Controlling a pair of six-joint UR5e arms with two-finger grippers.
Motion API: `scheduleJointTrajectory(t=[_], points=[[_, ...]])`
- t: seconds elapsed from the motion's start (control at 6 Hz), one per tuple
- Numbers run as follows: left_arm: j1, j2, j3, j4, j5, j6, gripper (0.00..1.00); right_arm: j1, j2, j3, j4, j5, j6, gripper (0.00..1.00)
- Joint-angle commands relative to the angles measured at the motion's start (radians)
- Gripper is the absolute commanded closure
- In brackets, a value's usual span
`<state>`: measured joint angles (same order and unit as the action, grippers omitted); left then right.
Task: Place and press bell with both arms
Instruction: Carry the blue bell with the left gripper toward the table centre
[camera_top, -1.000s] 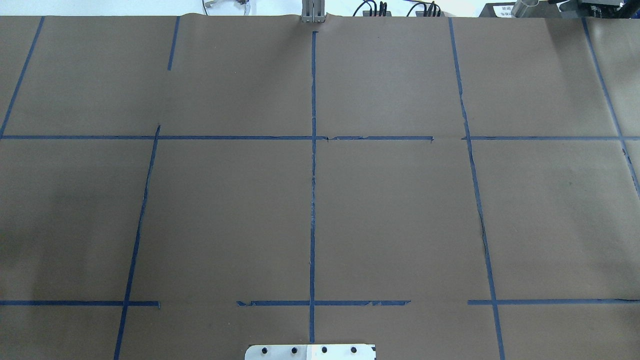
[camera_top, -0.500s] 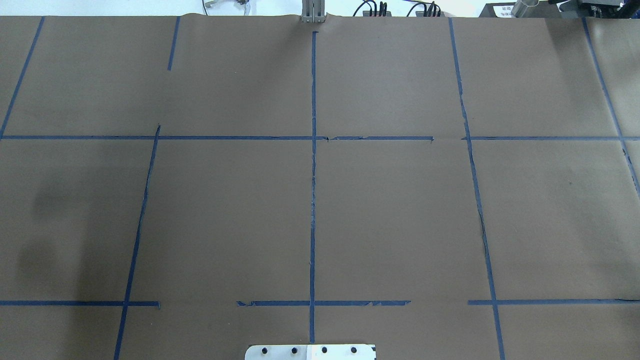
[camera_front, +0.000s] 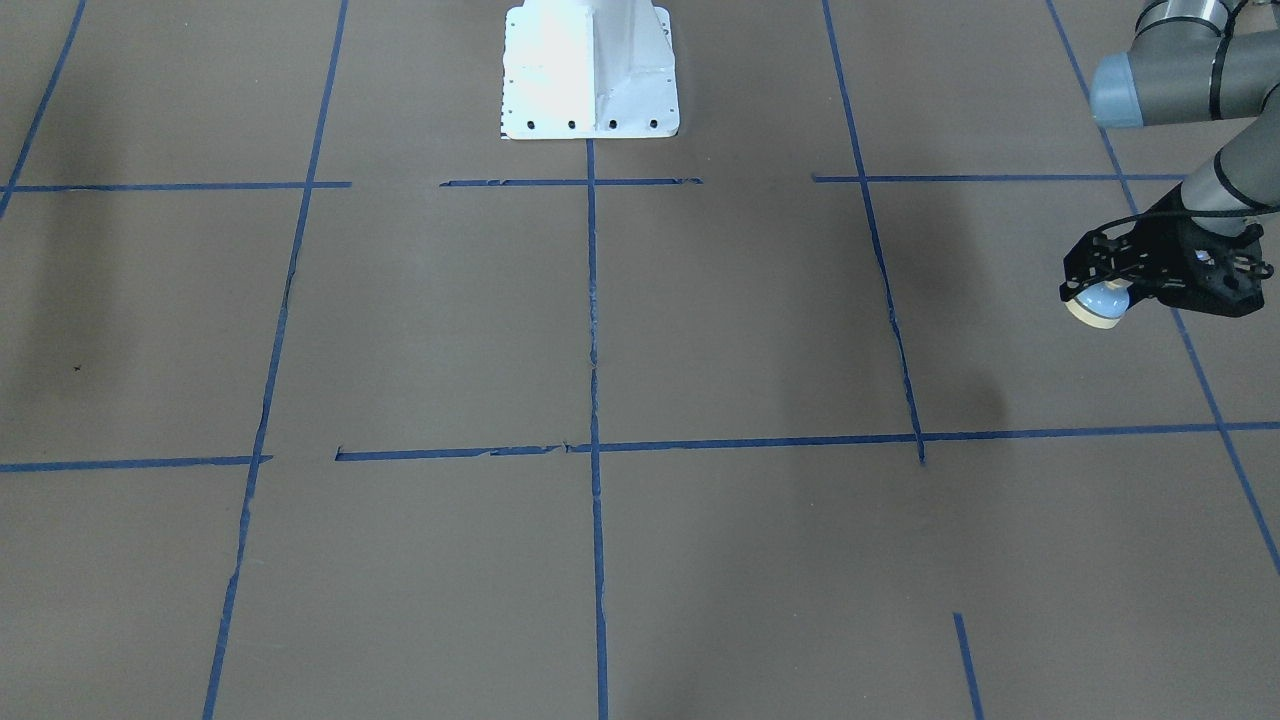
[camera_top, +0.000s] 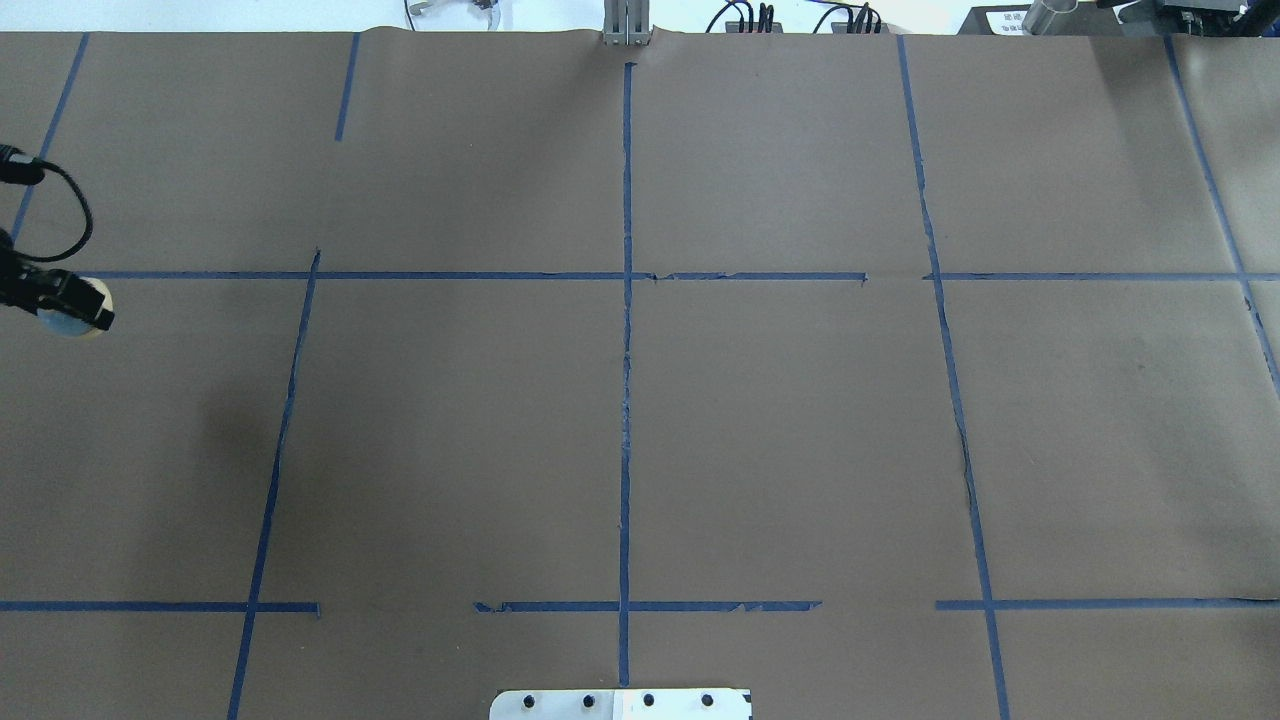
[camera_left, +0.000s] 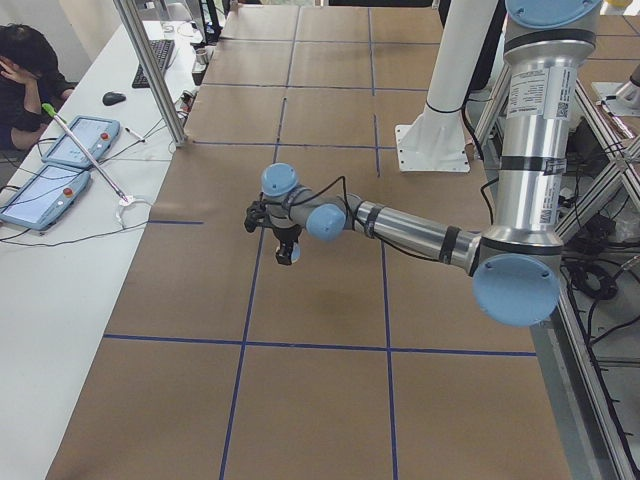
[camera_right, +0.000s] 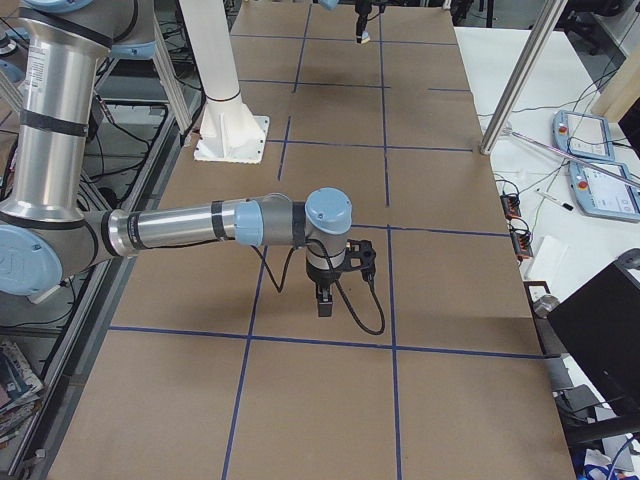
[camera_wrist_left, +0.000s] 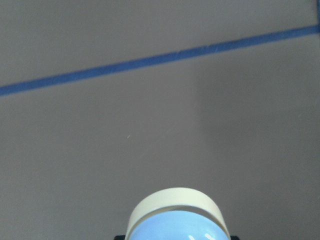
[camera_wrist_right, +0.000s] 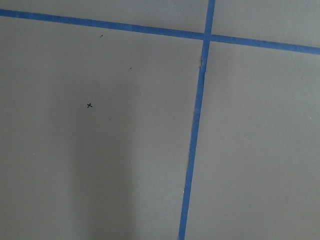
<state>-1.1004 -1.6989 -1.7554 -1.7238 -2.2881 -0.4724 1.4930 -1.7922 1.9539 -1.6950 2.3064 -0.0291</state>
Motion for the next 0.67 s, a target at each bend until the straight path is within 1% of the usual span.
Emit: scheduleJointTrajectory(t=[0.0, 0.17, 0.33, 0.5], points=[[0.049, -0.283, 0.087, 0.165, 0.001, -0.146, 1.00, 0.000, 0.000, 0.000, 0.000, 0.001, 0.003, 0.00], [0.129, -0.388, 0.173, 0.164, 0.045, -0.270, 1.00, 0.000, 0.000, -0.003, 0.000, -0.001, 0.003, 0.00], [0.158, -0.530, 0.291, 0.164, 0.077, -0.360, 1.00, 0.000, 0.000, -0.007, 0.000, -0.001, 0.001, 0.00], [0.198, -0.677, 0.423, 0.158, 0.079, -0.456, 1.00, 0.000, 0.004, -0.016, 0.000, -0.001, 0.001, 0.00]])
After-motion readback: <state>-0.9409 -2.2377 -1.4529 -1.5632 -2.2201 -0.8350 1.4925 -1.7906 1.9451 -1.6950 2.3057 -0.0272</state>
